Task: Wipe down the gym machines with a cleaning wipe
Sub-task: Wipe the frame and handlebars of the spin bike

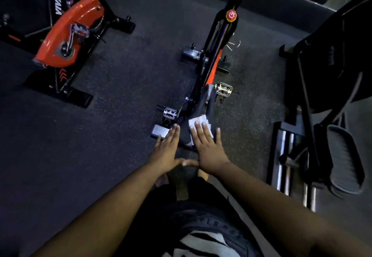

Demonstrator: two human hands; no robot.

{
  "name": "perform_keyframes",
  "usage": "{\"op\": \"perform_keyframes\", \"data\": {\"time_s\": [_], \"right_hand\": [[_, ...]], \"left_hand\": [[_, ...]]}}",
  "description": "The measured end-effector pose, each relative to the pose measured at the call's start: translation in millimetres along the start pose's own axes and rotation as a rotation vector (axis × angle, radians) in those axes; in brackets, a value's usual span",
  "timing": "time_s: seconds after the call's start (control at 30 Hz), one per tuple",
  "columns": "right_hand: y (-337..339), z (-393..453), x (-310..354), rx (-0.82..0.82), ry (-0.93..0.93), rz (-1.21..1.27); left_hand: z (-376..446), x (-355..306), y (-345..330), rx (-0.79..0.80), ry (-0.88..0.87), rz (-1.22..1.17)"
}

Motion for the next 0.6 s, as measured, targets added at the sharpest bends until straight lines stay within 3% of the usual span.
{"op": "perform_keyframes", "data": {"time_s": [0.2,0.37,0.47,0.6], "right_hand": [[-18.5,-45.6,-7.8,-0.014,-0.056,0.096],[1.6,-1.5,-25.1,-0.053,-0.208,0.463],[4.8,17.0,-31.8,-0.169,-0.246,0.669],[-21.6,-31.7,-24.6,-0.409,-0.254,0.877]], "left_hand": [[0.4,-4.0,3.6,0.001,0.001,0.125],[15.0,-24.7,5.5,-0.001,-0.053,0.239],[24.0,-34.9,7.4,0.003,-0.071,0.274],[36.2,-42.2,10.6,0.022,-0.059,0.28]]}}
Point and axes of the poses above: each hand's wrist, its own z-axis towards the middle knuckle, its own y-axis out of the back of the hand, x = y × z, the point moved 1 cm from there along z, towards the middle knuckle, and after that the axes turned 1 degree about -y, right-handed, at the moved point
